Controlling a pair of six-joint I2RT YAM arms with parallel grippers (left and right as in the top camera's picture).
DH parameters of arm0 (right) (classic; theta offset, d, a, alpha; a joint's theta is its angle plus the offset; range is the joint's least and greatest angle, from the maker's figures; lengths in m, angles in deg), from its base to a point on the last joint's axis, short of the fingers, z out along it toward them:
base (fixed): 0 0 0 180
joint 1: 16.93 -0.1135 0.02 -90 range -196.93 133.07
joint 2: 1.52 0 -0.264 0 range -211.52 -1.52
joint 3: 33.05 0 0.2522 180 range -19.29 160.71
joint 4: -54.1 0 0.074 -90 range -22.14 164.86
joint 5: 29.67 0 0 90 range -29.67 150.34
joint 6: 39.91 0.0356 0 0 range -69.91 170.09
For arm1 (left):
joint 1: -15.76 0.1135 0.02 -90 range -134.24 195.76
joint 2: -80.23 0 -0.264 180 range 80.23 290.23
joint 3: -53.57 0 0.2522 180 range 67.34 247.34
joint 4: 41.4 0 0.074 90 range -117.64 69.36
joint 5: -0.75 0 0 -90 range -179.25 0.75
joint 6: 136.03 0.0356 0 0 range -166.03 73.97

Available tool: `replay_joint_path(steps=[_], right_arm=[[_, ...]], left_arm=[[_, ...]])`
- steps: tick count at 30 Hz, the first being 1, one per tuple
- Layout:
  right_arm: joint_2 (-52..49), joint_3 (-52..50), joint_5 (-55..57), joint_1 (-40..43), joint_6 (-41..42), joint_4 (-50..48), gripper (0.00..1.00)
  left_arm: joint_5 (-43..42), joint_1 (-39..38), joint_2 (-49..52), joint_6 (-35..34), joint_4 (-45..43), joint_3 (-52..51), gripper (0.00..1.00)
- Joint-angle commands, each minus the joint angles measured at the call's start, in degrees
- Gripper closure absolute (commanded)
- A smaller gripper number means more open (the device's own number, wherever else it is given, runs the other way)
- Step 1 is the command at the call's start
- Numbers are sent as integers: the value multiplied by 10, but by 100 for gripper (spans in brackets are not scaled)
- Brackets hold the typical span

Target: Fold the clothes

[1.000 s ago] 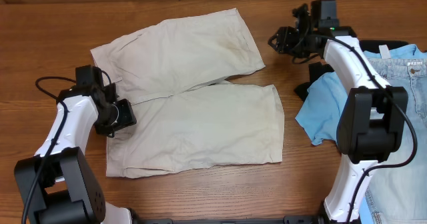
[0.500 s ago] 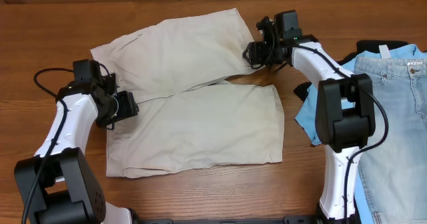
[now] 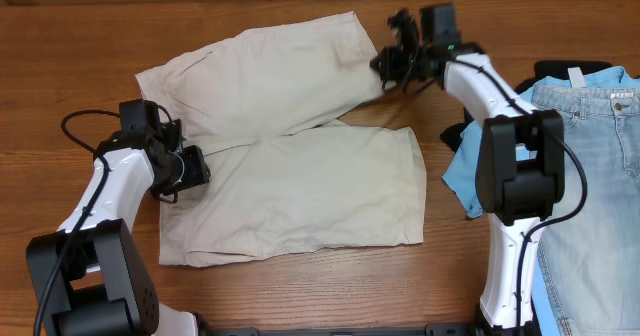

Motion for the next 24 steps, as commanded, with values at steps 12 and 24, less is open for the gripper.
replay_joint_path(steps=[12,24], right_arm=[[6,64,111,40,5,134,79],[11,64,75,32,5,227,58]], left_arm=[[6,-3,-3,4,-1,-7,50],[-46,-3,-3,22,92,73,57]])
